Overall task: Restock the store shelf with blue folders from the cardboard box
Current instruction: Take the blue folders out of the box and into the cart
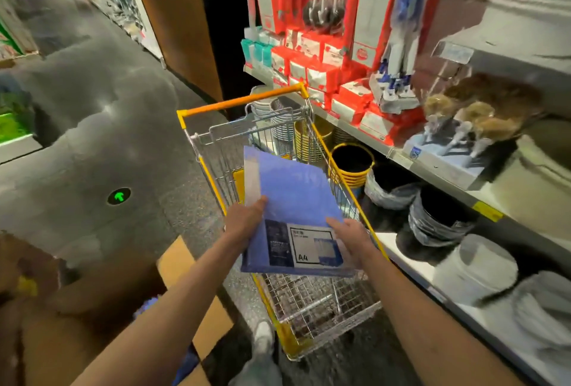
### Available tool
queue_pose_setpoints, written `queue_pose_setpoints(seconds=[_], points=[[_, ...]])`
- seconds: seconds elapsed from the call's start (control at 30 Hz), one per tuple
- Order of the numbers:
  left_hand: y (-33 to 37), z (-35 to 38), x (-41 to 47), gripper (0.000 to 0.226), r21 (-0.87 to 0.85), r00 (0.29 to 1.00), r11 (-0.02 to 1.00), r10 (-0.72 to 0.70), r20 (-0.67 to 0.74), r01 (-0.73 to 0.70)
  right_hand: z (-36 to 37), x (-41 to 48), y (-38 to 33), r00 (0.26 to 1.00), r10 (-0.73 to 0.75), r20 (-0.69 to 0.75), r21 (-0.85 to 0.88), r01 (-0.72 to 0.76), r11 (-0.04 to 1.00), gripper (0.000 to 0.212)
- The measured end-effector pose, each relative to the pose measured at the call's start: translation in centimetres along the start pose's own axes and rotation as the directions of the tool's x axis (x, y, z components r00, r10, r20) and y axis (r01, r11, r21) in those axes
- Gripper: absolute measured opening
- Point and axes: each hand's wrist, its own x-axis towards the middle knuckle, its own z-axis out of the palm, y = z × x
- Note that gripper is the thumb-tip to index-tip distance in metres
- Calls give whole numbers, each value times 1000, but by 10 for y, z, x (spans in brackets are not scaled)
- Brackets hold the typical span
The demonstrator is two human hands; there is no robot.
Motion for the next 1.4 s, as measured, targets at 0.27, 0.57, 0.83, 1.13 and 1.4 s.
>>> queue_pose_setpoints(seconds=[0.27, 0.57, 0.83, 1.13, 1.4], points=[[-12, 57, 138, 66, 147, 992, 988, -52, 115, 35, 21, 132, 2, 993, 110, -43, -142, -115, 983, 27], [-83, 125, 279, 35, 218, 831, 874, -483, 278, 435, 45, 229, 25, 971, 203, -129, -126, -219, 967, 23], [-143, 175, 327, 44, 122, 725, 750, -661, 194, 650, 71, 291, 106, 941, 266, -208, -140, -298, 944, 20], [-216, 209, 350, 57, 240, 756, 739, -654, 30, 630, 90, 354, 165, 936, 309, -170, -204, -340, 918, 19], [-230, 217, 353, 49, 460, 737, 679, -671, 75, 572, 89, 383, 177, 863, 489, -127, -466, -487, 739, 35]])
